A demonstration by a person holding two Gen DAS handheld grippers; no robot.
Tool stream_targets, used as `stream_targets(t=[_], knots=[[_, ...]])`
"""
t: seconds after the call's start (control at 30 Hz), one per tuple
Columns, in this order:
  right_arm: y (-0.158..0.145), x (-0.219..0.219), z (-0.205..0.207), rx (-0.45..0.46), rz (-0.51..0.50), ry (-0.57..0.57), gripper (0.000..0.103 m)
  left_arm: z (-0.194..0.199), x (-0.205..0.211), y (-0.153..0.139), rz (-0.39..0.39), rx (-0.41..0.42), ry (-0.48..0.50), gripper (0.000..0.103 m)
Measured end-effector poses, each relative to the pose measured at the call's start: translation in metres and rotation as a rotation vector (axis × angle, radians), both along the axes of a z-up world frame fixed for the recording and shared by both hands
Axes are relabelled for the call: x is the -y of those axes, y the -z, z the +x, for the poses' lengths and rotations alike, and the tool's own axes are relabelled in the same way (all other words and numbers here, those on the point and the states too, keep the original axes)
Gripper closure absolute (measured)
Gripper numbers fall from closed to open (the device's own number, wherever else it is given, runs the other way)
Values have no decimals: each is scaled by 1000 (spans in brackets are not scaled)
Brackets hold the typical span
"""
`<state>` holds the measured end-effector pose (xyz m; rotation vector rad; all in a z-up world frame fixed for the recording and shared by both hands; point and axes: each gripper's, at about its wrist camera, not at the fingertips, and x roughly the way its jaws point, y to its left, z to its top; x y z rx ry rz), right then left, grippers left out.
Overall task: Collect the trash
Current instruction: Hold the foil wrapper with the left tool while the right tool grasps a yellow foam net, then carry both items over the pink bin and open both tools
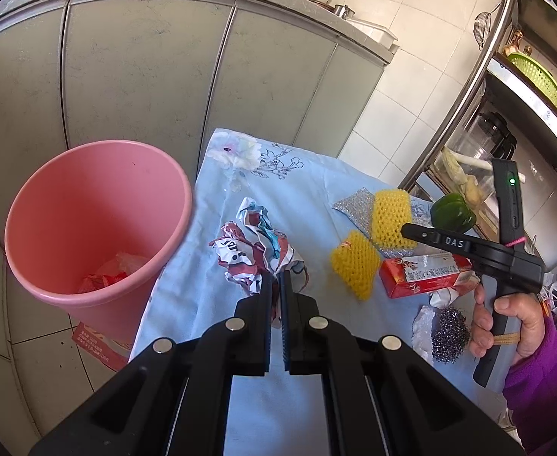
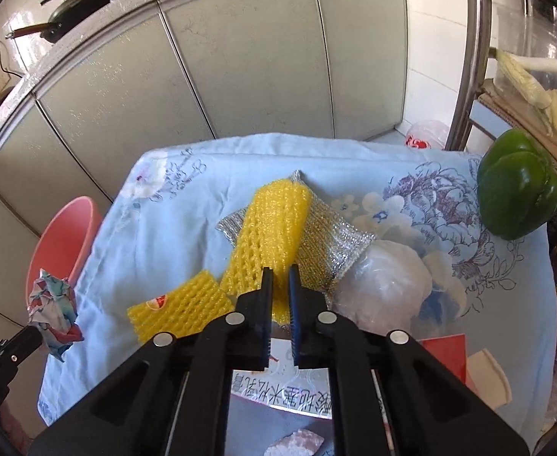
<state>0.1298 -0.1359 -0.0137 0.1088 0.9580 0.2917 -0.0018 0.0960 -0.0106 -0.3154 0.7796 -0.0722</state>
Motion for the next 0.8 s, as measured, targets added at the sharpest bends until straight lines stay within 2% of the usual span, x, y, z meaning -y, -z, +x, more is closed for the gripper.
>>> stream_targets(t=[0.2, 0.4, 0.53, 0.63, 0.8], knots=[[-30, -7, -14, 66, 31, -31, 95, -5, -11, -14, 10, 48, -28, 100], [-60, -45, -19, 113, 57, -155, 95, -14, -48, -34, 45, 92, -132, 100], [-72, -87, -16, 118, 82, -256, 95, -20, -73, -39, 58, 102, -198, 100], [-77, -123, -19, 138, 82, -334, 95, -20, -90, -35, 52, 78, -235, 100], [-65, -188, -14, 91, 86, -444, 95, -15, -109, -18, 32, 22, -275, 100]])
